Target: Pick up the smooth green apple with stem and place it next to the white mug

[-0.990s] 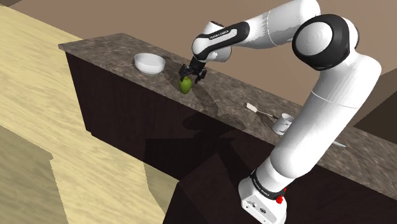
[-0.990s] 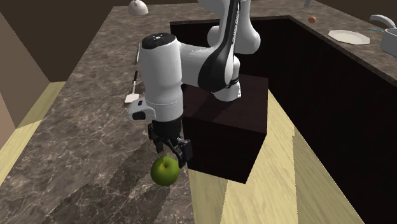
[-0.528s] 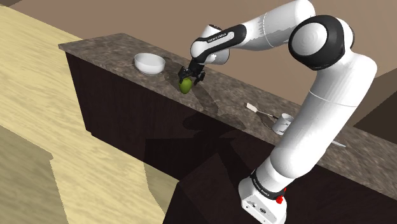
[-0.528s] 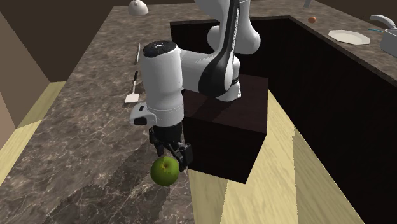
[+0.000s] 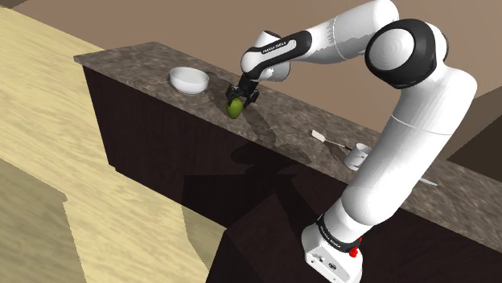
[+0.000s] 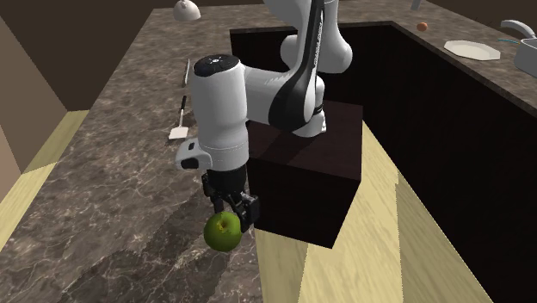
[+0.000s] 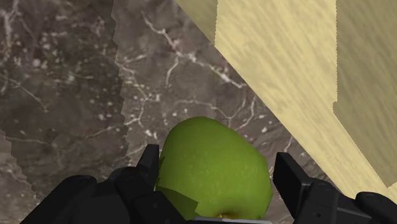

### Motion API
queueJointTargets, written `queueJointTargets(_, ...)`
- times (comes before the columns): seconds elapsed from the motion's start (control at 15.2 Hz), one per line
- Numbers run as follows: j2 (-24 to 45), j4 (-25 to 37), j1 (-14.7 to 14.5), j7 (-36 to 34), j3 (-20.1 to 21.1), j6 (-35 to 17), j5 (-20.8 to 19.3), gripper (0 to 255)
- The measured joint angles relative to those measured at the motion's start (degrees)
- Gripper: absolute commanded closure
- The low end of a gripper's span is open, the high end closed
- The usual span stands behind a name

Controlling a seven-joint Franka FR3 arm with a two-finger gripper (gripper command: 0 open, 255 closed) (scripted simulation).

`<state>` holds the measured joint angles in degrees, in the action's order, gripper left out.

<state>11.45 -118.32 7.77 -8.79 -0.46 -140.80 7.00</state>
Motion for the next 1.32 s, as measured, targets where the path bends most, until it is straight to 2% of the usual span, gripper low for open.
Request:
queueJointTargets(0.4, -0.4, 0.3, 0.0, -0.1, 0.0, 0.8, -0.1, 255)
queueJointTargets(1.32, -5.1, 5.3, 0.0, -1.4, -0.3, 10.5, -1.2, 255)
